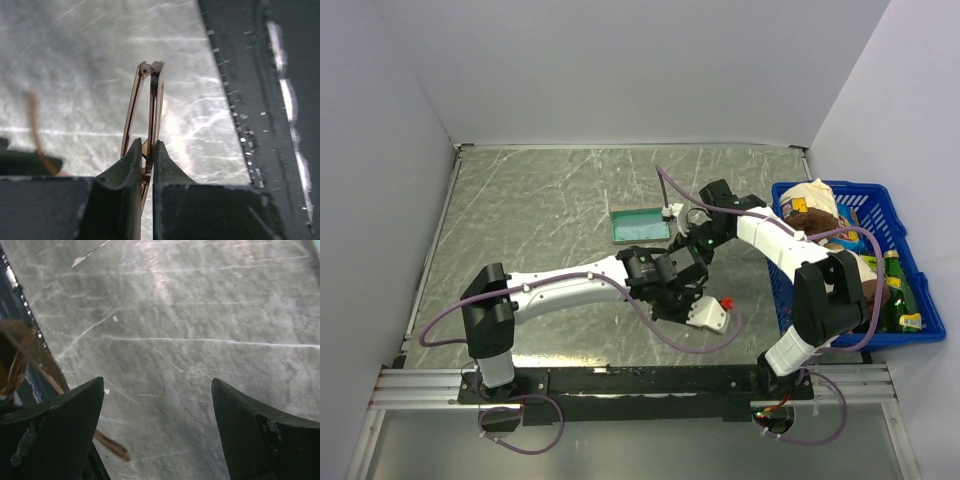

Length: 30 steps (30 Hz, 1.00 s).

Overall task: Organize the sunglasses
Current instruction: Close the left temple of the sunglasses at the center of the board.

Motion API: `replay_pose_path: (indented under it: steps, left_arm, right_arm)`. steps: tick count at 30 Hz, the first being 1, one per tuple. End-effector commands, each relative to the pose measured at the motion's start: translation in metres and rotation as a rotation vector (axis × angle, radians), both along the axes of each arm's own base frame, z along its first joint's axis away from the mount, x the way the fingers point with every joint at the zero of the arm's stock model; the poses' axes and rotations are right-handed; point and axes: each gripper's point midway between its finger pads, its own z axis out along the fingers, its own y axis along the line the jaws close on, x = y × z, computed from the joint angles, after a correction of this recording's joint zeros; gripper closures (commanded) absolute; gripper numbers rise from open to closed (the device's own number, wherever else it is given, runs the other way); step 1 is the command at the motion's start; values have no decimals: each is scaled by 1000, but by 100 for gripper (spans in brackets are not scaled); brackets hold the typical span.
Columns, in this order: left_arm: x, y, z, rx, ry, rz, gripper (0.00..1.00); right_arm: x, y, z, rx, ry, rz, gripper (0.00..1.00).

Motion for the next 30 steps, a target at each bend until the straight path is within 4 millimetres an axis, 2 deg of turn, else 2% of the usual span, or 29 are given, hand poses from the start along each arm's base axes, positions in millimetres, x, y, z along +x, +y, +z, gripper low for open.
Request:
replay_pose_path:
  steps: [1, 16, 19, 23, 28, 30]
  left_arm:
    - [28, -2, 28, -93, -66, 70, 96]
    - [49, -3, 24, -109, -80, 129, 95]
    - [51, -2, 23, -107, -78, 133, 95]
    - [50, 1, 20, -102, -78, 132, 95]
    - [47, 5, 11, -82, -64, 130, 95]
    - [45, 6, 8, -77, -58, 131, 95]
  right_arm:
    - [-14, 8, 25, 66, -36, 102, 6]
    - [-43, 27, 33, 106, 17, 206, 8]
    - [-41, 26, 33, 90, 8, 203, 8]
    - [-18, 18, 32, 38, -62, 112, 3]
    - [17, 2, 52, 67, -153, -51, 0]
    - [30, -12, 57, 59, -183, -143, 0]
